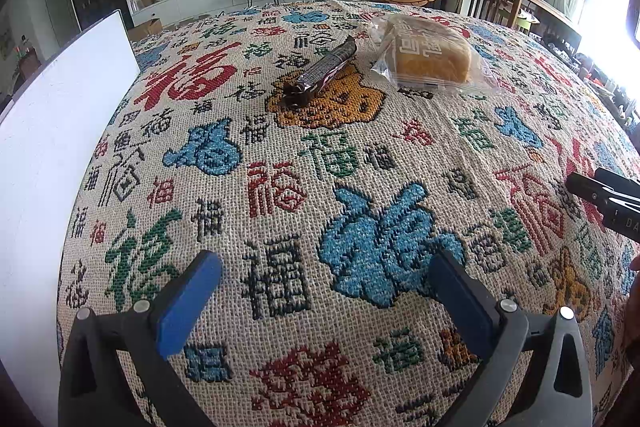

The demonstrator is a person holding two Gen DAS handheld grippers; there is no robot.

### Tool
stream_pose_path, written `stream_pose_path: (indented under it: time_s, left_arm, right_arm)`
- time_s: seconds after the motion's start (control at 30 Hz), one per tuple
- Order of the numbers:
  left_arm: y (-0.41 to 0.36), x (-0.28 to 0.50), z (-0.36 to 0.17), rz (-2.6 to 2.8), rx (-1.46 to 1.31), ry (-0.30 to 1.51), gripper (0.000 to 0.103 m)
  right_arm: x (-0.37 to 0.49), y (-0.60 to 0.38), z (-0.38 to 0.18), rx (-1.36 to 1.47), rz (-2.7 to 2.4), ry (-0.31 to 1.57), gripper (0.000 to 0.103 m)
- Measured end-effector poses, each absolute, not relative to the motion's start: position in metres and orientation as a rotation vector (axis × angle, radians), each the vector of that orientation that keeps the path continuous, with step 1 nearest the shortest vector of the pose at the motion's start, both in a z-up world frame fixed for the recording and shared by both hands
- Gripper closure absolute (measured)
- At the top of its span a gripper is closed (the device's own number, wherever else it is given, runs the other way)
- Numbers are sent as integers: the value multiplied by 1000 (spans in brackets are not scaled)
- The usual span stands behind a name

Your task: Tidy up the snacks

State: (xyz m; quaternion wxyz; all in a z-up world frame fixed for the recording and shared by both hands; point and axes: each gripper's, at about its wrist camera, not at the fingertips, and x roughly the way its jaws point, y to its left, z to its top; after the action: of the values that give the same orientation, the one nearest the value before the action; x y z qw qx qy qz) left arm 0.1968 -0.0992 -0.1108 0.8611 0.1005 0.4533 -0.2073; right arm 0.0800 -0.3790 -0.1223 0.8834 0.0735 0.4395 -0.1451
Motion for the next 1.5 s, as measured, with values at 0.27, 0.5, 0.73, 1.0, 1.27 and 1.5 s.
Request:
stream_pose_path:
  time_s: [0.27,0.5,0.73,1.0,1.27,1.5]
  left_arm:
    - [-116,262,-68,-542,241,1152,1]
    - [-154,349,-64,-564,256,1104,24]
    - [-169,358,-93,-607,318,1102,86]
    - [-102,281,-82,-566,267,1083,86]
    - [-41,190,-96,-528,175,1032,67]
    - [-54,186,-96,-510,166,994,42]
  right_arm:
    - [80,-379,-122,157,-301,914,22]
    - [80,-378,-123,159,-301,913,22]
    - [79,-379,-123,160,-302,914,22]
    - [80,-378,-123,161,-302,913,22]
    - [83,-379,-124,175,-292,926,15]
    - [168,-377,-60,389,-99,955,16]
